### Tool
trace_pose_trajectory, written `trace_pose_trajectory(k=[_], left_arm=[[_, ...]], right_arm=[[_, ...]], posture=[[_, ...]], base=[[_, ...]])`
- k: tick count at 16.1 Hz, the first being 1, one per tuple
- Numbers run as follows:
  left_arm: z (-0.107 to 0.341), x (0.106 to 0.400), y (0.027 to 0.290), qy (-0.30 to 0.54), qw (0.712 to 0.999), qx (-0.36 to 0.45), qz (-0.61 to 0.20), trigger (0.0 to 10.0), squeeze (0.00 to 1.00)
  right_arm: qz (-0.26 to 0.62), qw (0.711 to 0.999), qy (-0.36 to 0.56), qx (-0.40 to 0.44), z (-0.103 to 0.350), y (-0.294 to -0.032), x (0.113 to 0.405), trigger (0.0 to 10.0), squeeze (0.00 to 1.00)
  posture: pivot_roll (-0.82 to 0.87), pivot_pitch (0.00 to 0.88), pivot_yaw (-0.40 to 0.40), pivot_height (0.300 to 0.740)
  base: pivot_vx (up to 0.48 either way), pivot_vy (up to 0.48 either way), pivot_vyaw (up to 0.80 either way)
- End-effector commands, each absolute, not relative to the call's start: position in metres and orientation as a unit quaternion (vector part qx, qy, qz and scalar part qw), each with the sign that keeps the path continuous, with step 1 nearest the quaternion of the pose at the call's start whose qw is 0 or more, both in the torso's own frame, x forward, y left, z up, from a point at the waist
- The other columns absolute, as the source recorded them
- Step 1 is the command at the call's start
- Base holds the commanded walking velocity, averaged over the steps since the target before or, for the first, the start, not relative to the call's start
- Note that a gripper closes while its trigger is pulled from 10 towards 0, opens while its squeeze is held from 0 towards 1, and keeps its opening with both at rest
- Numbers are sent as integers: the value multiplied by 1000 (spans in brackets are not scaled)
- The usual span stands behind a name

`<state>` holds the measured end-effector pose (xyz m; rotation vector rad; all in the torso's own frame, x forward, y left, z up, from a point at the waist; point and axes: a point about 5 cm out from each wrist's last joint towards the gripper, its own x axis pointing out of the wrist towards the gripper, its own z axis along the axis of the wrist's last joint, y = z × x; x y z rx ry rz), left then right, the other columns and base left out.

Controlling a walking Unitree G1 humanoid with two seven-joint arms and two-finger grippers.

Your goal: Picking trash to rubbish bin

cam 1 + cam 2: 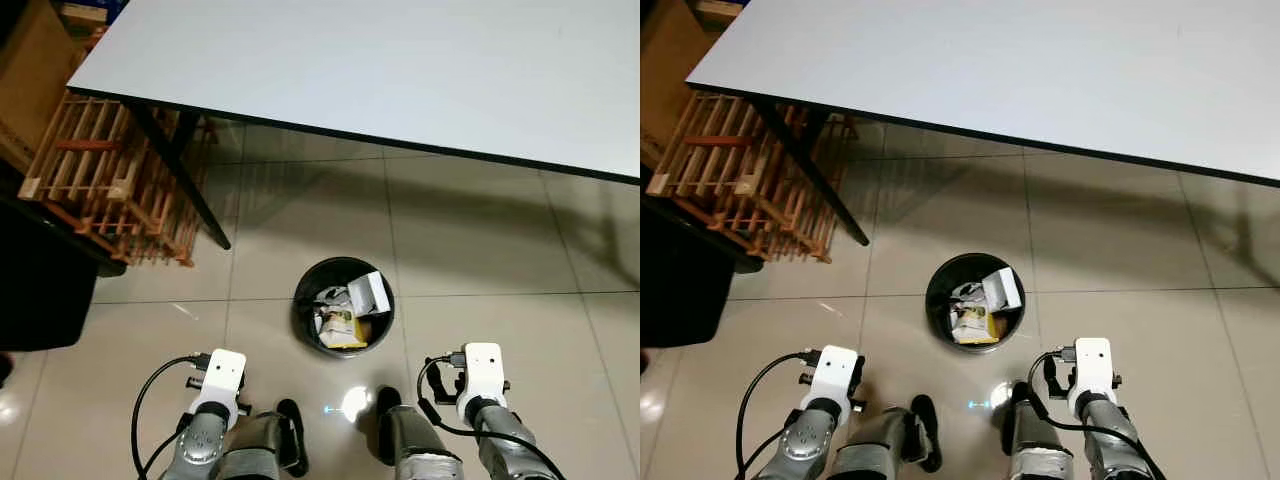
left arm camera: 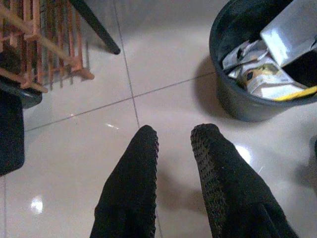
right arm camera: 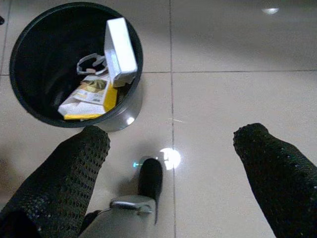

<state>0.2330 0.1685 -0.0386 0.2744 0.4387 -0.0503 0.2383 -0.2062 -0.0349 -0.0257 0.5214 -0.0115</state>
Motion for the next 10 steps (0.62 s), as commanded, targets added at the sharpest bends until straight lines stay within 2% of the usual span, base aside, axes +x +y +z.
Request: trace_pose_trajectory(k=[1,10], left_arm=[[-44,226,169,230,964,135,-17,10000,0],[-44,226,171,234,960,149,-28,10000,0]], right_arm=[[0,962,273,-15,-41,-207,231,10000,0],[-17,956,292,-3,-46,-203,228,10000,0]], posture=[[28,306,39,740],[47,307,78,740]], base=[[0,0,0],[0,0,0]])
